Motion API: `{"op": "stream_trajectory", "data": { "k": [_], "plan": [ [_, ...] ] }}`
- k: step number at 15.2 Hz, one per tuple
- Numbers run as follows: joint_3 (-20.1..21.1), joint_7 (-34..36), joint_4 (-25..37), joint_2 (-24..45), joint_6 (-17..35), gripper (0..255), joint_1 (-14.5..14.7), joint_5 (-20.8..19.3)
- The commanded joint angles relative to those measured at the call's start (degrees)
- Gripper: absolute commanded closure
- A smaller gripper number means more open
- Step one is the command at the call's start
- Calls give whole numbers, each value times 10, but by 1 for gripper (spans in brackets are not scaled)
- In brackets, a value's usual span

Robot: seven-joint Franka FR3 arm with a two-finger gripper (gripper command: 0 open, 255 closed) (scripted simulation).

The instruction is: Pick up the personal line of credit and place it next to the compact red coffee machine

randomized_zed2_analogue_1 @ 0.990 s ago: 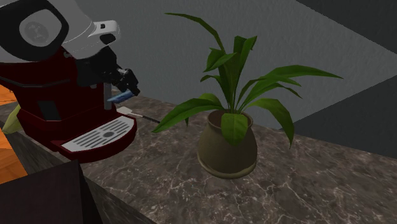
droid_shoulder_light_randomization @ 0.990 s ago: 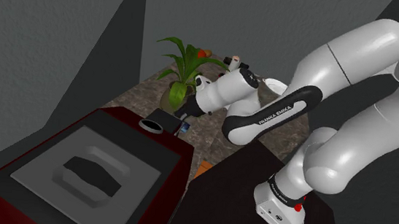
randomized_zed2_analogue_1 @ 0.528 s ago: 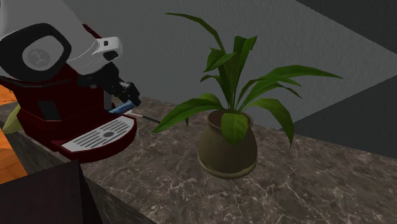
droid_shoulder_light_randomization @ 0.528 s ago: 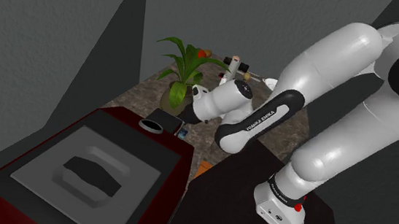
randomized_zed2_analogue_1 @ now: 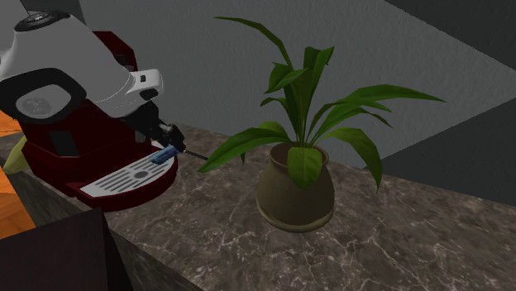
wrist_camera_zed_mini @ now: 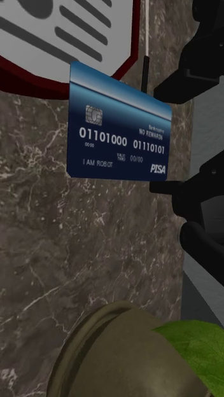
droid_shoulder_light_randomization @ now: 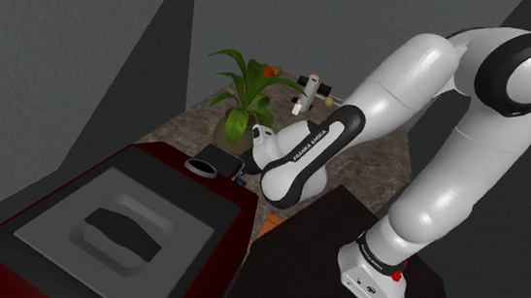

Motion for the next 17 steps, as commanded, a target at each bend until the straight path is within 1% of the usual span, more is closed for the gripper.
{"op": "stream_trajectory", "data": {
  "k": [1,9,17],
  "plan": [
    [-13,-12,5,31,26,255,11,0],
    [-52,-34,25,146,117,255,38,-26],
    [-89,-44,53,249,189,255,58,-64]
  ]
}}
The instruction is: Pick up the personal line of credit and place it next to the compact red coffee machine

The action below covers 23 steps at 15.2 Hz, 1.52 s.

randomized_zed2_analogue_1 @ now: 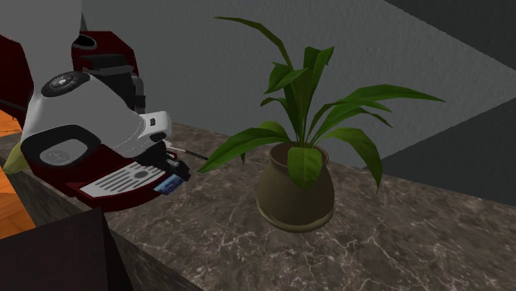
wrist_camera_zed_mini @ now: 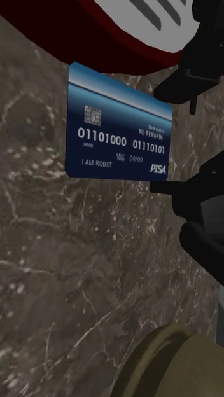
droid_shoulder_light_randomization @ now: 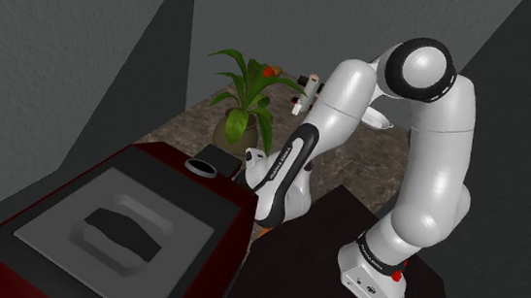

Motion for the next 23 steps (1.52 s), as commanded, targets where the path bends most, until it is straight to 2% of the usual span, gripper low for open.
{"op": "stream_trajectory", "data": {
  "k": [1,8,16,17,21,22,23],
  "plan": [
    [-10,-3,10,27,17,255,7,-9],
    [-42,-8,42,108,63,255,22,-44],
    [-31,-24,46,121,71,255,11,-38],
    [-29,-24,41,112,65,0,4,-40],
    [-30,-23,37,115,69,0,1,-46],
    [-30,-25,46,121,71,0,10,-38],
    [-17,-20,24,99,69,0,0,-31]
  ]
}}
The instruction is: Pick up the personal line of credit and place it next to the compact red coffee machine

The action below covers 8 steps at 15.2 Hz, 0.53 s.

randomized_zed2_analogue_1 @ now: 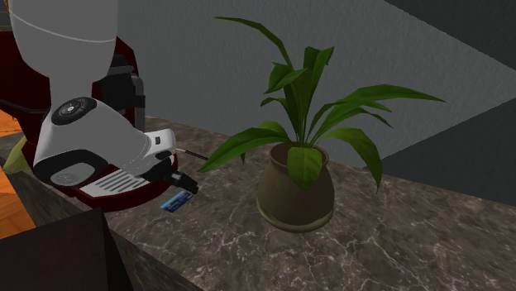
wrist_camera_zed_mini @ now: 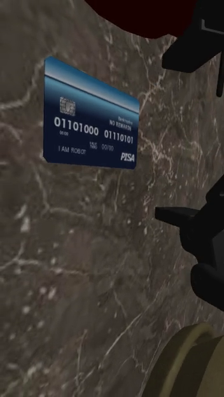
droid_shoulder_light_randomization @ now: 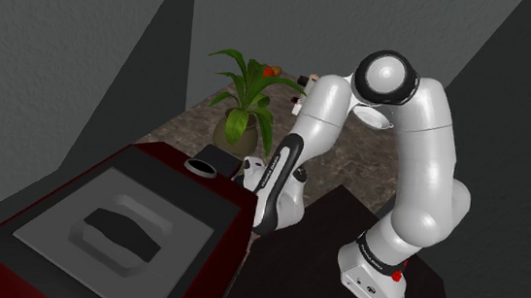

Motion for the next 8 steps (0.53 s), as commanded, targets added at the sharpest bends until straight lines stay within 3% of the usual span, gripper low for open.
{"op": "stream_trajectory", "data": {
  "k": [1,3,8],
  "plan": [
    [24,9,-35,-32,-15,0,-11,9],
    [52,22,-73,-77,-26,0,-31,20],
    [52,22,-73,-77,-26,0,-31,20]
  ]
}}
